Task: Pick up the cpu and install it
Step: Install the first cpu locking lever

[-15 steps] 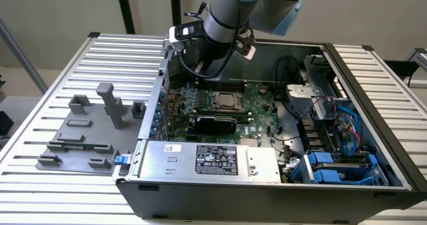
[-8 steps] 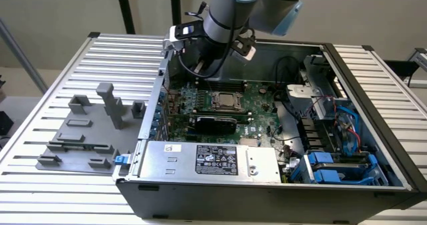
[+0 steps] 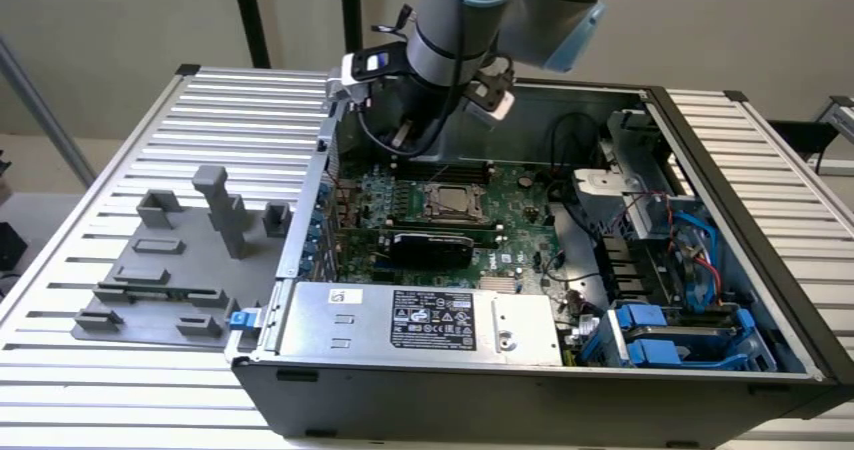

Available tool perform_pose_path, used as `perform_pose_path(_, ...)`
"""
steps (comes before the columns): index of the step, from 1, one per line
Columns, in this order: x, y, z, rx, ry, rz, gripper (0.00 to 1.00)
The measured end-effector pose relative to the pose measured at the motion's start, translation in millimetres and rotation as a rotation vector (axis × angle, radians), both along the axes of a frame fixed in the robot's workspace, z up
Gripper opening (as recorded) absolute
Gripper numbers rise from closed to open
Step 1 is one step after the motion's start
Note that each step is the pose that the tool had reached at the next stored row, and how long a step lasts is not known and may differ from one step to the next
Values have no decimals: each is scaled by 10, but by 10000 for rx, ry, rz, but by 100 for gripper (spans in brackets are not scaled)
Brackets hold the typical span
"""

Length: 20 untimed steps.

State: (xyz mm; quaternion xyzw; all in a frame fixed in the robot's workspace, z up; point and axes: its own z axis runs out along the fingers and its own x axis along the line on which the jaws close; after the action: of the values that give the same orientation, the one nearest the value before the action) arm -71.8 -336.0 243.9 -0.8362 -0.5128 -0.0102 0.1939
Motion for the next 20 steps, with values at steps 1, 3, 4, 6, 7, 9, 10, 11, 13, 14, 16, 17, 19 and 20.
perform_pose_path(1, 5, 0, 0, 19, -75, -16, 11)
perform_pose_path(3, 18, 0, -1, 34, -249, -40, 11)
perform_pose_path(4, 26, 0, 0, 34, -333, -49, 11)
perform_pose_path(6, 43, 0, -1, 34, -498, -64, 11)
perform_pose_path(7, 54, 0, -4, 36, -569, -69, 11)
perform_pose_path(9, 69, 0, -17, 23, -630, -99, 11)
perform_pose_path(10, 70, 0, -25, 6, -647, -122, 11)
perform_pose_path(11, 72, 0, -33, -1, -663, -130, 11)
perform_pose_path(13, 72, 1, -44, -3, -705, -134, 11)
perform_pose_path(14, 72, 3, -49, -15, -720, -134, 11)
perform_pose_path(16, 72, 7, -64, -64, -766, -134, 11)
perform_pose_path(17, 72, 8, -69, -91, -800, -137, 11)
perform_pose_path(19, 73, 11, -77, -191, -881, -139, 11)
perform_pose_path(20, 73, 13, -81, -262, -915, -138, 11)
